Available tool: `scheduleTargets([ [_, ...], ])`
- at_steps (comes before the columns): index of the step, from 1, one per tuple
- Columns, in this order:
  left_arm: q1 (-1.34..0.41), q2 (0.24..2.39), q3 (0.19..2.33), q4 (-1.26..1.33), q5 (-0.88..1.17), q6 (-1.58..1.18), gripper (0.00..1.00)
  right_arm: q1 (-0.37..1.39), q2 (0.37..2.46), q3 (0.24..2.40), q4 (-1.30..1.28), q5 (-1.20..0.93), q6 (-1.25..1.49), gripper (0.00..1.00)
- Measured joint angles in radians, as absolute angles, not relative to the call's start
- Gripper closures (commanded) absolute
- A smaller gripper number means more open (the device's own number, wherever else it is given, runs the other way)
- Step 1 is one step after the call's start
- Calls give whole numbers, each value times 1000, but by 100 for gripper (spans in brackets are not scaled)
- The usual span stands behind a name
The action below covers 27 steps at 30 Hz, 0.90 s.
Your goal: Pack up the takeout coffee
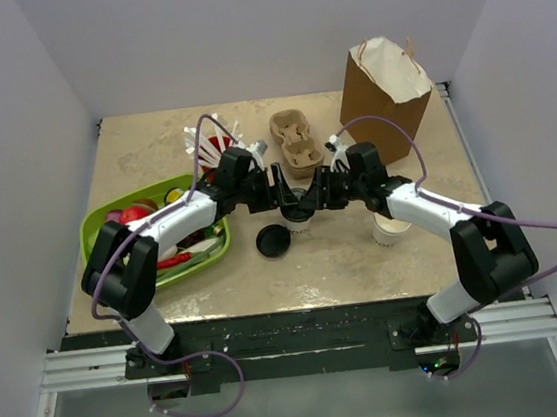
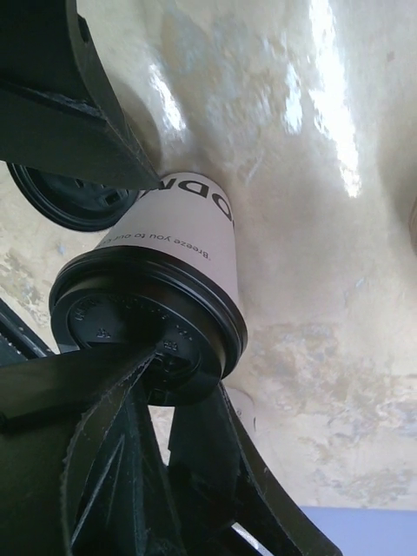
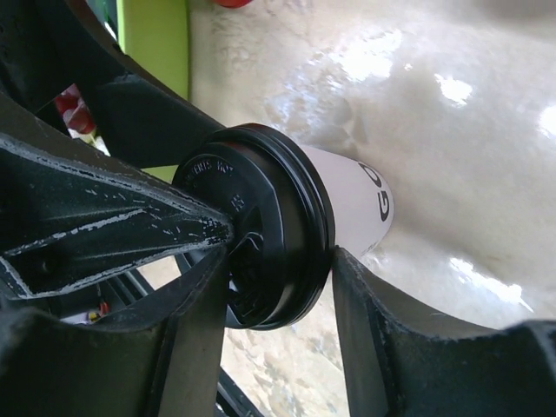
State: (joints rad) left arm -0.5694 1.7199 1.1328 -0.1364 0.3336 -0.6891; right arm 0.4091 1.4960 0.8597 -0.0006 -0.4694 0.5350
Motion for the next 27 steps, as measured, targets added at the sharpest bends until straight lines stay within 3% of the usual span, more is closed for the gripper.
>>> scheduleTargets([
  [4, -551, 1670, 1098, -154, 284, -696, 22, 433, 1539, 923, -35, -461, 517, 22],
  [9, -541, 1650, 1094, -167, 253, -694, 18, 437, 1536, 1019, -139, -410, 439, 11],
  [13, -538, 1647, 1094, -181, 253, -685, 8, 437, 1489, 1081, -178, -392, 374, 2],
  [16, -539, 1627, 1094, -197, 253, -674, 0, 437, 1444, 1125, -207, -341, 322, 2],
  [20, -539, 1549, 1104, -233, 230, -656, 0, 429, 1443, 1220, -236, -231, 263, 2],
  [27, -539, 1365, 1150, -297, 131, -616, 0, 419, 1700, 1531, -320, -19, 190, 17],
])
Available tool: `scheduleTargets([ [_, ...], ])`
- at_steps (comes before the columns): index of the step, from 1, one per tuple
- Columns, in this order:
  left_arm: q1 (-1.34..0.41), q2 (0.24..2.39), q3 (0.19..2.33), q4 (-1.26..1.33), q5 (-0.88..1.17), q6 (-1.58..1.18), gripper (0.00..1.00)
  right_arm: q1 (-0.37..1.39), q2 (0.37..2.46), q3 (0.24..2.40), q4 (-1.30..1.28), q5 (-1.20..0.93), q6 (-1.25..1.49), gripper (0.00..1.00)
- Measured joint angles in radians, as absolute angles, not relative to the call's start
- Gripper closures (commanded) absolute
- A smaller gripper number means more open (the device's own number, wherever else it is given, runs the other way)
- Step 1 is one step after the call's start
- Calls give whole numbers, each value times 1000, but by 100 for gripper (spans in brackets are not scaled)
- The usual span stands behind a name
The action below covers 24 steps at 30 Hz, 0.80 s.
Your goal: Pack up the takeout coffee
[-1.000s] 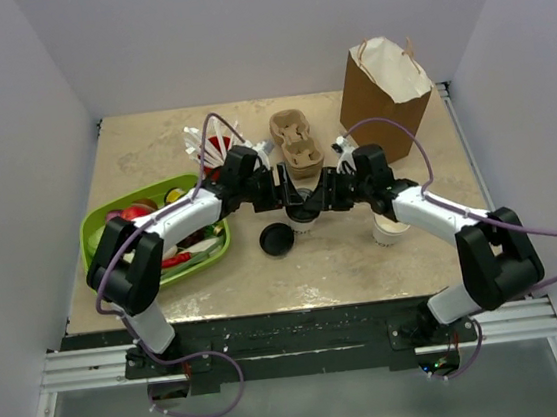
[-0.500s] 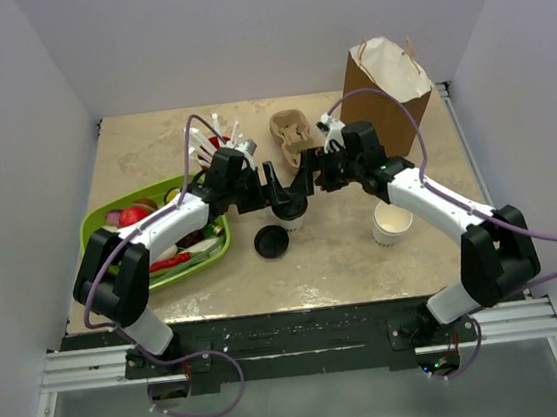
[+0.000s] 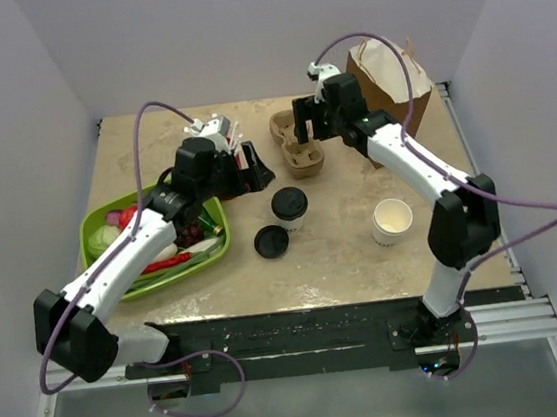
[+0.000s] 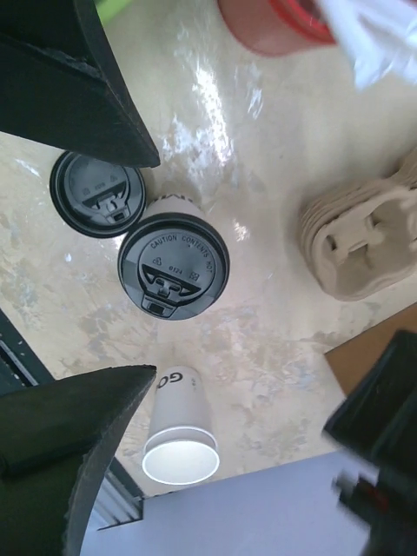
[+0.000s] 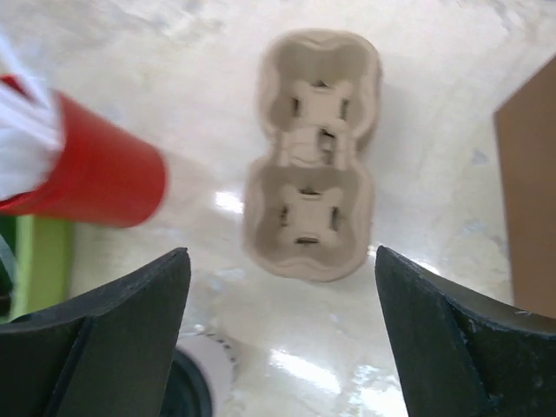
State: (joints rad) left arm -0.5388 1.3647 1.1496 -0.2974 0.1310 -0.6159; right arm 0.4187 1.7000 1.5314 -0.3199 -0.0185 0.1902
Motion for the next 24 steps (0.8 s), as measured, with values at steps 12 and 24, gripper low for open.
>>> scheduleTargets([
  [12, -538, 1265, 1150, -483, -92, -580, 0, 409, 2111, 1884, -544, 139, 78, 43],
  [24, -538, 1294, 1150, -508, -133, -579, 0, 399, 2235, 2033, -650, 166, 22, 46],
])
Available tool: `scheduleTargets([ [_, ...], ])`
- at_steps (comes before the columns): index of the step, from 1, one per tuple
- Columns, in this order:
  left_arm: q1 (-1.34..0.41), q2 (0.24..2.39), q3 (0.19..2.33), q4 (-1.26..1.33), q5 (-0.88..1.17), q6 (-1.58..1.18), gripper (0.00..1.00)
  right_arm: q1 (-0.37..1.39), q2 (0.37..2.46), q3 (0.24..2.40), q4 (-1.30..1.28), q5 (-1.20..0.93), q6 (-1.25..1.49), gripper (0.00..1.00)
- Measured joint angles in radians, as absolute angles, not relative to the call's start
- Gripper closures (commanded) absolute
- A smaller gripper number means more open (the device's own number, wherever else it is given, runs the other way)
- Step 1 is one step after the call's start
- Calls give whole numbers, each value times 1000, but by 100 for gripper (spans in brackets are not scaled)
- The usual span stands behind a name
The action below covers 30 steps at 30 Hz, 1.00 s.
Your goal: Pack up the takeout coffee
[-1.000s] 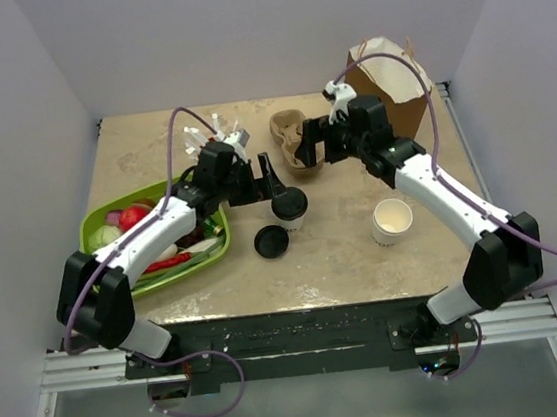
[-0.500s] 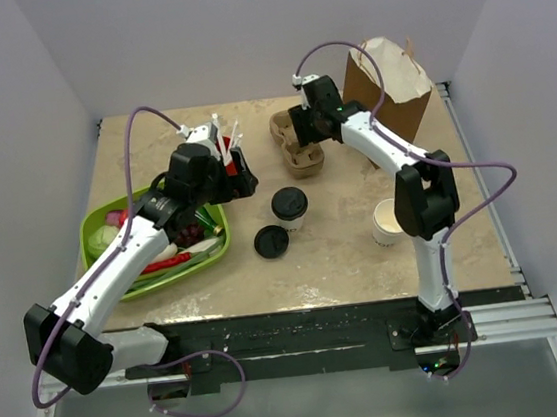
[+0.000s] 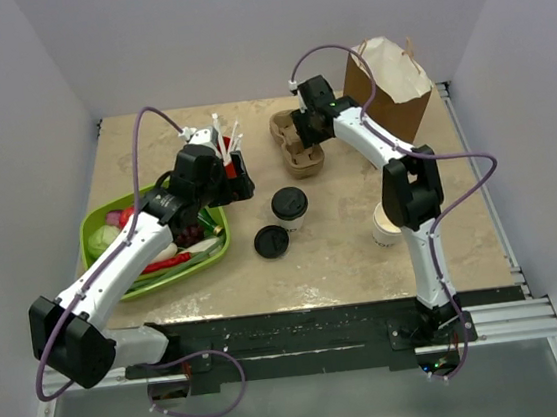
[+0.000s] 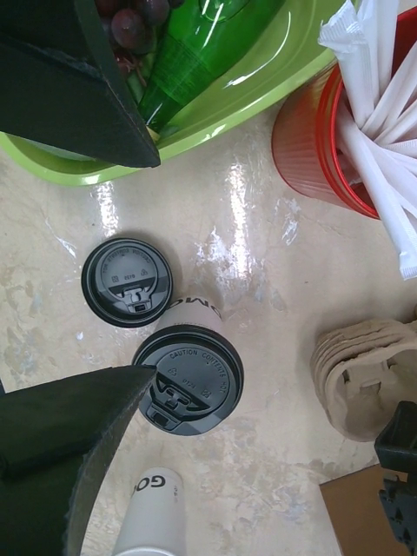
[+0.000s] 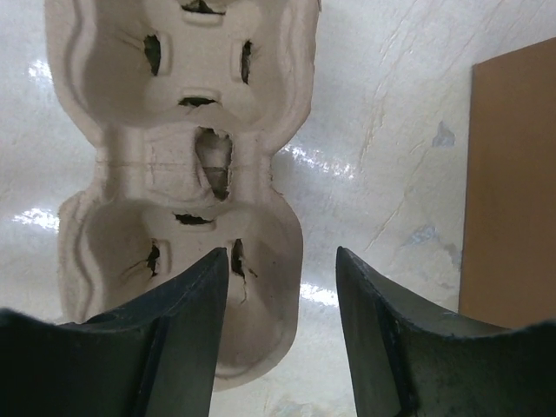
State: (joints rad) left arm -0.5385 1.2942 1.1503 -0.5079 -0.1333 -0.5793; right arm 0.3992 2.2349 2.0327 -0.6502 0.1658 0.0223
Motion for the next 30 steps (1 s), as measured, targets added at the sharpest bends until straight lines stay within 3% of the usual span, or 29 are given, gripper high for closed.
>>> scheduleTargets([
  [10, -538, 1328, 1153, -511, -130, -577, 0, 396, 2254, 2033, -660, 162, 14, 65],
  [22, -538, 1334, 1154, -512, -123, -556, 0, 393, 2254, 2033, -658, 139, 14, 65],
  [30, -538, 1338, 1154, -512, -106, -556, 0, 392, 2254, 2033, -658, 139, 14, 72],
])
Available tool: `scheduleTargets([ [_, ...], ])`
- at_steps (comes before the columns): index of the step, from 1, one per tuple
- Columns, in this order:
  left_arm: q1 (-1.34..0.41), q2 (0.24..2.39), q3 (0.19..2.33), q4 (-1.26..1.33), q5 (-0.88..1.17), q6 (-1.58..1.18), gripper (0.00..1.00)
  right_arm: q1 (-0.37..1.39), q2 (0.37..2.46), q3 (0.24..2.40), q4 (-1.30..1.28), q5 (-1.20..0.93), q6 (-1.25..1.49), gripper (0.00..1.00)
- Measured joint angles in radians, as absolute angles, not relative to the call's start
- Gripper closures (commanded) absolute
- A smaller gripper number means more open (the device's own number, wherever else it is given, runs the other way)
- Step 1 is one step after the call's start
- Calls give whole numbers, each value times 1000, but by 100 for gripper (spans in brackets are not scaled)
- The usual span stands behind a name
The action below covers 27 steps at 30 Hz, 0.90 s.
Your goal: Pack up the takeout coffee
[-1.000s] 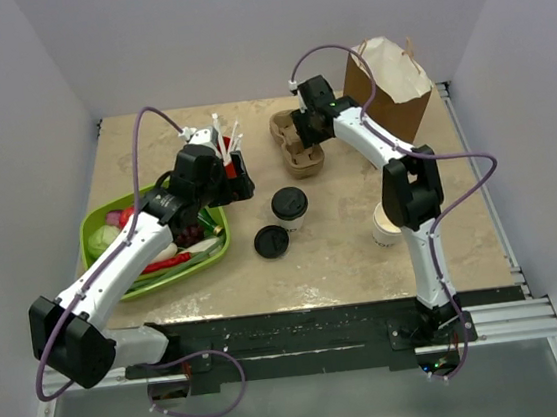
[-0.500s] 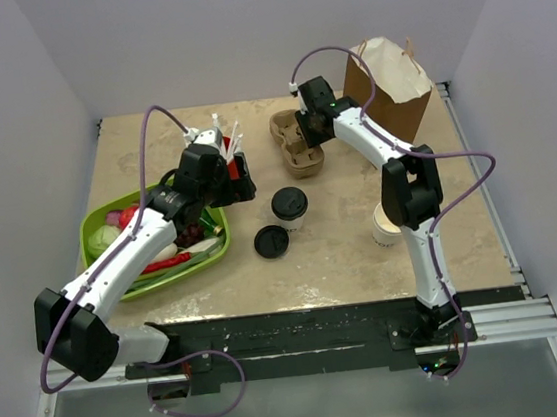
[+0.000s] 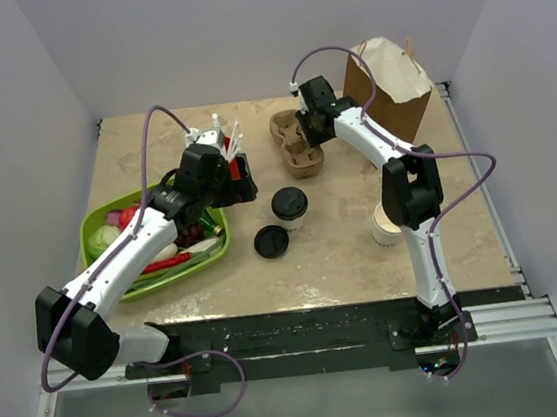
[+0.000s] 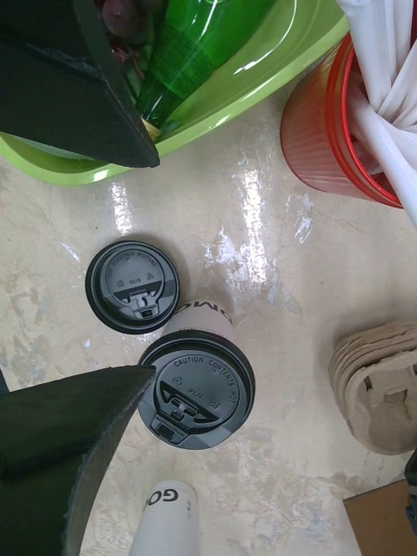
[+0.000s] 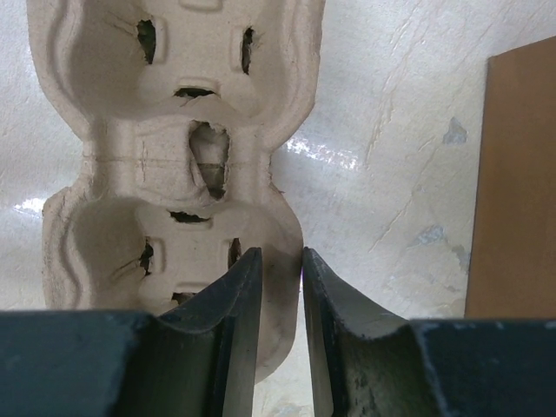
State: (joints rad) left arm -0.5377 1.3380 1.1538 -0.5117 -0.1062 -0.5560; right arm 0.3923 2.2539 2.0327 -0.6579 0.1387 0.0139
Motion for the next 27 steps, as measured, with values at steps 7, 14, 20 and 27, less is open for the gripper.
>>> scheduleTargets([
  [7, -538, 1345, 1154, -512, -92, -556, 0, 392, 2254, 2033, -658, 139, 14, 78],
  [14, -538, 1345, 1154, -512, -89, -556, 0, 392, 2254, 2033, -658, 139, 15, 92],
  [20, -538, 1345, 1154, -512, -89, -556, 1, 392, 2254, 2032, -648, 139, -6, 100],
  [27, -538, 1345, 1154, -512, -89, -556, 0, 392, 2184, 1923, -567, 130, -30, 100],
])
